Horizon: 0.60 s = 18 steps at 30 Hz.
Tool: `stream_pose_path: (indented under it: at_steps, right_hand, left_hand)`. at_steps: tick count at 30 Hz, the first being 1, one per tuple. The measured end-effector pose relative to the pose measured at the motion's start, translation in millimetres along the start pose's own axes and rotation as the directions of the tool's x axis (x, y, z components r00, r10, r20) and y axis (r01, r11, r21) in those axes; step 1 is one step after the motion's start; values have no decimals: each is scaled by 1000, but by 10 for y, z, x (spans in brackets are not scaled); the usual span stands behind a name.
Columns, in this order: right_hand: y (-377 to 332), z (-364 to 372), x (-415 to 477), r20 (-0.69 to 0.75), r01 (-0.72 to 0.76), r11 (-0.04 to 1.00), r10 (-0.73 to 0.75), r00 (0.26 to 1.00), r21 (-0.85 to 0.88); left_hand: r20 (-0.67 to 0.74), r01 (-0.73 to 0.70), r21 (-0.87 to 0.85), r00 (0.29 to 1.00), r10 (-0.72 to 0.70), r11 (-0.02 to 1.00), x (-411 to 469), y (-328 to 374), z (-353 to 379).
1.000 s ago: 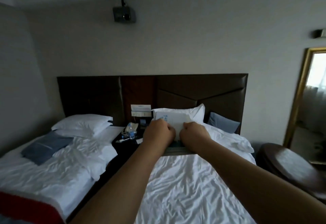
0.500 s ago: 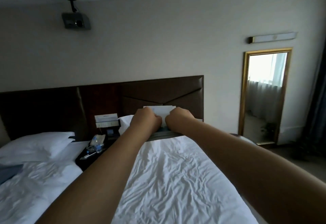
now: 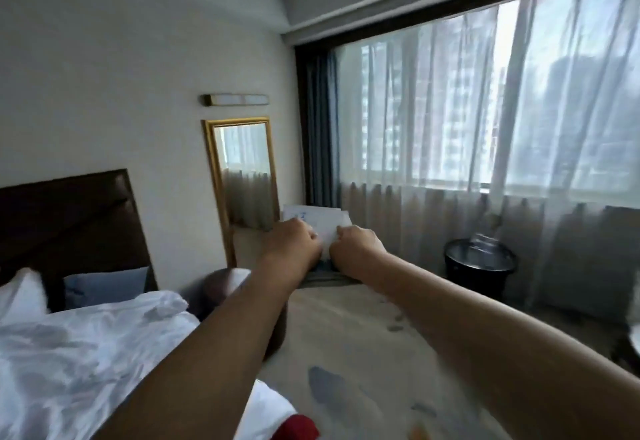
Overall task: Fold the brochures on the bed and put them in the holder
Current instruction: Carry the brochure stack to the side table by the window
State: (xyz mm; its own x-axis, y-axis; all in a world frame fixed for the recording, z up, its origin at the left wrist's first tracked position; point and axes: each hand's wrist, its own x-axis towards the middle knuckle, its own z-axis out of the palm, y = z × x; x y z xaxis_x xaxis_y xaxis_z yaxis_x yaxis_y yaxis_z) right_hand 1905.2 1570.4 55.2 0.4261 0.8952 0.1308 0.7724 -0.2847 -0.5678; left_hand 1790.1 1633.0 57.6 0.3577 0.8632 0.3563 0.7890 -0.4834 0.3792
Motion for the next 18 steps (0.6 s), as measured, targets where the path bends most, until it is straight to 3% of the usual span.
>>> stream_pose_path:
  at_steps: [8,18]
  right_hand:
    - [1732,-1361,-538,-205,-390,912,361,910,-128]
    - [3043,-2553,-737,-351,-499,858,434,830,-118]
  left_hand:
    - [206,-277,-246,921,330,929,-265,2114,929]
    - [175,-424,-333,850,497,842,-283,3906,1481]
